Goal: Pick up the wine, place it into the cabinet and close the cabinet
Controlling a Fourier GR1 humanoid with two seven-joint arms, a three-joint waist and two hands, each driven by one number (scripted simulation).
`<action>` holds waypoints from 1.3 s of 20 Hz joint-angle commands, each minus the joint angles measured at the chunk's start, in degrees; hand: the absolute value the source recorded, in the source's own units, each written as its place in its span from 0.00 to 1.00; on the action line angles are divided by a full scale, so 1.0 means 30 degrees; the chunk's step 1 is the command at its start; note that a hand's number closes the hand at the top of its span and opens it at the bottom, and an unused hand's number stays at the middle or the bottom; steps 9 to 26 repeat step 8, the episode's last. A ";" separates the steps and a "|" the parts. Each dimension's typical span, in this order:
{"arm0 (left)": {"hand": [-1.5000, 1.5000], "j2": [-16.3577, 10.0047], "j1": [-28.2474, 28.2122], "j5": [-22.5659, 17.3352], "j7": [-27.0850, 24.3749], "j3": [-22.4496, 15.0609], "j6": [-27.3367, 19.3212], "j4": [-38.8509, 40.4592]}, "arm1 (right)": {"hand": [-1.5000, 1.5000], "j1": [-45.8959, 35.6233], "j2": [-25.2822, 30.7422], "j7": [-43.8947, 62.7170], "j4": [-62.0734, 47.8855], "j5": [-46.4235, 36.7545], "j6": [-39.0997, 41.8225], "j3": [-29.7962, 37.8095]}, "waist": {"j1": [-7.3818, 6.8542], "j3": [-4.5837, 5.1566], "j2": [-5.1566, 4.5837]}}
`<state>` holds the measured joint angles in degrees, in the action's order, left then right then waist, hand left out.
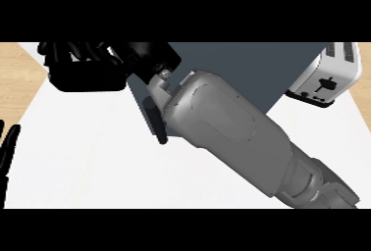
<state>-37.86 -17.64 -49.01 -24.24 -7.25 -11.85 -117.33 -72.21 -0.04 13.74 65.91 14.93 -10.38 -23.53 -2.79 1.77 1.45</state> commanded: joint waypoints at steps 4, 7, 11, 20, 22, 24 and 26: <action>0.00 0.0041 -0.0310 0.0291 0.0009 -0.0158 0.0188 -0.0187 | 1.00 0.0403 0.2734 -0.1260 -0.3240 -0.0639 0.0437 0.1669 | 0.0436 -0.0563 -0.0782; 0.00 0.0230 0.0421 0.0184 0.0143 -0.0055 -0.0031 0.0228 | 1.00 0.0662 0.2072 -0.1565 -0.3504 -0.0975 0.0074 0.1158 | 0.0914 -0.0559 -0.0786; 0.00 0.0545 0.0052 0.0442 -0.0112 -0.0402 -0.0148 0.0060 | 1.00 0.0207 0.1897 -0.1277 -0.3836 -0.1088 0.0016 0.1006 | 0.0704 -0.0548 -0.0703; 0.00 0.0545 0.0052 0.0442 -0.0112 -0.0402 -0.0148 0.0060 | 1.00 0.0207 0.1897 -0.1277 -0.3836 -0.1088 0.0016 0.1006 | 0.0704 -0.0548 -0.0703; 0.00 0.0545 0.0052 0.0442 -0.0112 -0.0402 -0.0148 0.0060 | 1.00 0.0207 0.1897 -0.1277 -0.3836 -0.1088 0.0016 0.1006 | 0.0704 -0.0548 -0.0703; 0.00 0.0545 0.0052 0.0442 -0.0112 -0.0402 -0.0148 0.0060 | 1.00 0.0207 0.1897 -0.1277 -0.3836 -0.1088 0.0016 0.1006 | 0.0704 -0.0548 -0.0703; 0.00 0.0545 0.0052 0.0442 -0.0112 -0.0402 -0.0148 0.0060 | 1.00 0.0207 0.1897 -0.1277 -0.3836 -0.1088 0.0016 0.1006 | 0.0704 -0.0548 -0.0703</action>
